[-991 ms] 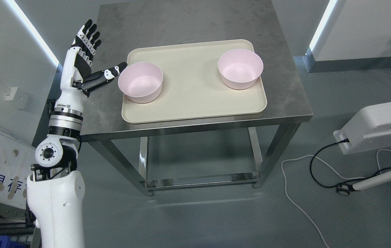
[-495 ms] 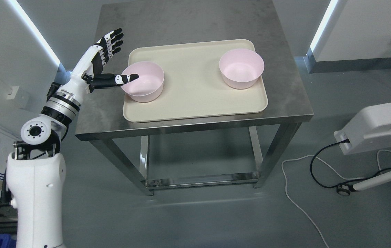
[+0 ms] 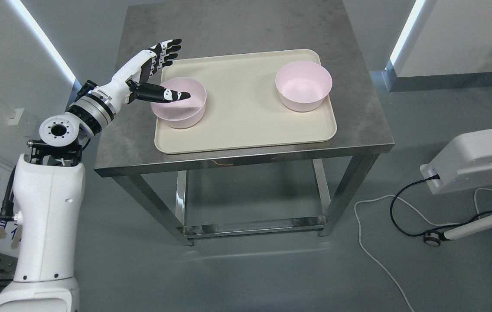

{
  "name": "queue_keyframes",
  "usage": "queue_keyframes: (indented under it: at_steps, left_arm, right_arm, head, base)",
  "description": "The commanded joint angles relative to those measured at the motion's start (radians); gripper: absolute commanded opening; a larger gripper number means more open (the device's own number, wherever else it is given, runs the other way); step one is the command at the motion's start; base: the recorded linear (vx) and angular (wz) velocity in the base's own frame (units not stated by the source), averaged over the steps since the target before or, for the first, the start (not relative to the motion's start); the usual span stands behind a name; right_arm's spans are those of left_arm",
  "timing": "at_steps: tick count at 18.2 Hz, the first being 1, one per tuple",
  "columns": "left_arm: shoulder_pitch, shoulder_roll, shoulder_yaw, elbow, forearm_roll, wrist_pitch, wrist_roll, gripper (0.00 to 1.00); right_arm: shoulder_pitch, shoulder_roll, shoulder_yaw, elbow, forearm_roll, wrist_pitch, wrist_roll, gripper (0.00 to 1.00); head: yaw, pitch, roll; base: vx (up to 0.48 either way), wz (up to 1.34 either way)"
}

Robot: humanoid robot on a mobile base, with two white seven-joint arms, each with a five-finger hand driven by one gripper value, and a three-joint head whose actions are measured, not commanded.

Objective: Stack pink IKEA bowls on left shelf middle
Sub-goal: 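Reach the left hand toward the pink bowl nearer the left arm, then grasp the rim of the pink bowl with the left hand and lift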

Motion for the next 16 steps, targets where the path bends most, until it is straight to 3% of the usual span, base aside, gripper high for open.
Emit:
queue_keyframes:
  at_steps: [1, 4, 8, 13, 16]
  left_arm:
    - [-0.07, 0.005, -0.152, 0.202, -0.109, -0.002, -0.002, 0.88]
    - [-0.084, -0.005, -0.143, 0.236, -0.202, -0.033, 0.004, 0.83]
    - [-0.101, -0.005, -0.144, 0.236, -0.227, -0.041, 0.004, 0.68]
    - [-0.121, -0.006, -0.15, 0.236, -0.337, -0.079, 0.004, 0.63]
    - [-0.122, -0.012, -0.152, 0.236, -0.364, -0.114, 0.003, 0.54]
  right_arm:
    - [0.0, -0.017, 0.0, 0.0, 0.0, 0.0, 0.0, 1.0]
    - [0.0, -0.017, 0.0, 0.0, 0.0, 0.0, 0.0, 1.0]
    - [0.0, -0.017, 0.0, 0.0, 0.0, 0.0, 0.0, 1.0]
    - [0.0, -0.017, 0.0, 0.0, 0.0, 0.0, 0.0, 1.0]
    - [0.001, -0.017, 0.0, 0.0, 0.0, 0.0, 0.0, 1.0]
  head:
    - [0.0, 0.0, 0.0]
    - [0.0, 0.0, 0.0]
    - [0.0, 0.0, 0.0]
    - [0.0, 0.0, 0.0]
    - [0.0, 0.0, 0.0]
  base:
    - [0.0, 0.0]
    - [0.0, 0.0]
    - [0.0, 0.0]
    - [0.0, 0.0]
    - [0.0, 0.0]
